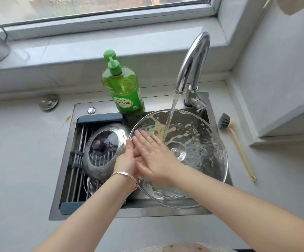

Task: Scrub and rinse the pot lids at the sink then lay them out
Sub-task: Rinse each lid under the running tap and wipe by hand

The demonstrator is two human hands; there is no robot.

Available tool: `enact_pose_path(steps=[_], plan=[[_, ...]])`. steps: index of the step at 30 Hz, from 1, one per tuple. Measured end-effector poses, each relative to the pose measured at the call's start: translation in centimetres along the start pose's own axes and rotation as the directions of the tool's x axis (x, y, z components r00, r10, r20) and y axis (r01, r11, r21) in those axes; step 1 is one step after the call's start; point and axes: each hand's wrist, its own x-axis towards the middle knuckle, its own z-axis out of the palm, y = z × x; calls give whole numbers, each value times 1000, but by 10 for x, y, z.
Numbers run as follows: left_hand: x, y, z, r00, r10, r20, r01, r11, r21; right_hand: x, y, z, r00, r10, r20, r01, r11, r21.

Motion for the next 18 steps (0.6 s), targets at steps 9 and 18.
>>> enact_pose_path(steps=[9, 18], plan=[[-4, 5, -11, 996, 87, 4, -87, 996, 21, 18, 55, -14, 947, 300, -117, -311, 946, -90], [-10, 1, 2, 996, 93, -13, -92, 996, 17, 25, 34, -19, 862, 486, -144, -487, 873, 29]])
